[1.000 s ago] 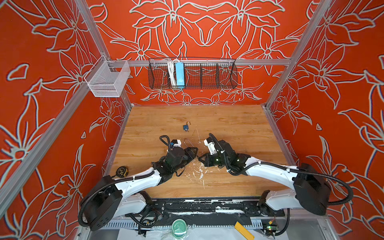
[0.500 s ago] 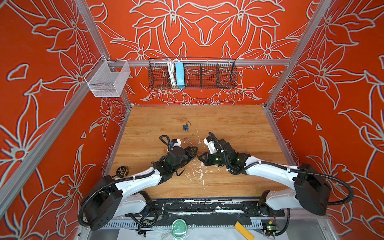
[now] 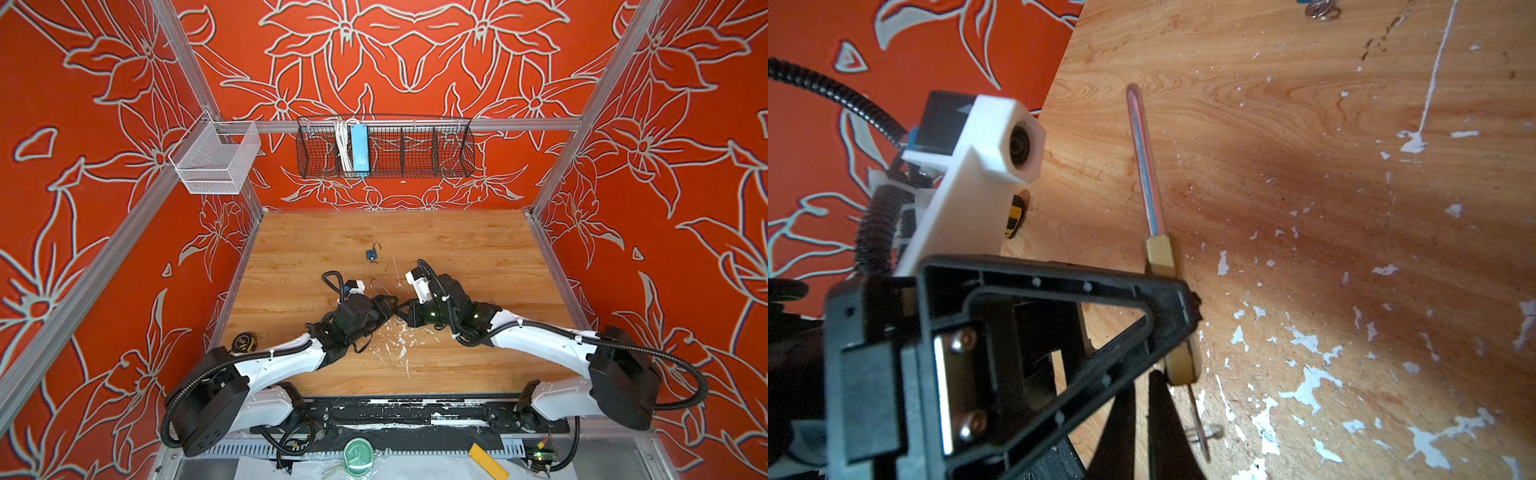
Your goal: Unlock with the key
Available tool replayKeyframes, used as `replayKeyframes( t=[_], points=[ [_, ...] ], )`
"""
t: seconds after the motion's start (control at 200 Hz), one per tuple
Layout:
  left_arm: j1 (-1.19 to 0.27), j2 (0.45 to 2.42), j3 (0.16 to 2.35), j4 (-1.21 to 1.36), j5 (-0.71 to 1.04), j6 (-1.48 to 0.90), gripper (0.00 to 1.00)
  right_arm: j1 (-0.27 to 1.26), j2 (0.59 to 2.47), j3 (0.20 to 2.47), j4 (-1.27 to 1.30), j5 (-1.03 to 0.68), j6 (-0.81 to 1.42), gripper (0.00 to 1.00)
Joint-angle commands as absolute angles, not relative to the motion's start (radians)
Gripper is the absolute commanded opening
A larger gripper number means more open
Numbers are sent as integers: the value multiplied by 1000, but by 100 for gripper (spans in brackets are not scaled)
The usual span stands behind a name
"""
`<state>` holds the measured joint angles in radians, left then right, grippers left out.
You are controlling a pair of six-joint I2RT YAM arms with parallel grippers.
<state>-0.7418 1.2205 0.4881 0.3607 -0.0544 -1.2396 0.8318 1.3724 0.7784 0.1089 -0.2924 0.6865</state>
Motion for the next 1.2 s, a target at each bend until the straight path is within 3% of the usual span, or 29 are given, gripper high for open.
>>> replayKeyframes(
  t=[0.0, 0.36, 0.846, 1.196],
  points=[
    [-764, 1189, 488, 401, -51, -1251, 0, 829, 1362, 824, 166, -274, 672, 13],
    [-764, 1140, 506, 276, -107, -1262, 0, 830, 1214, 715, 61, -230, 637, 26],
    [-764, 1083, 498, 260, -135, -1280, 0, 837, 1263, 658, 176, -370, 652, 29],
    [-763, 1078, 492, 262, -137, -1279, 0, 849, 1293, 664, 182, -367, 649, 28]
  ],
)
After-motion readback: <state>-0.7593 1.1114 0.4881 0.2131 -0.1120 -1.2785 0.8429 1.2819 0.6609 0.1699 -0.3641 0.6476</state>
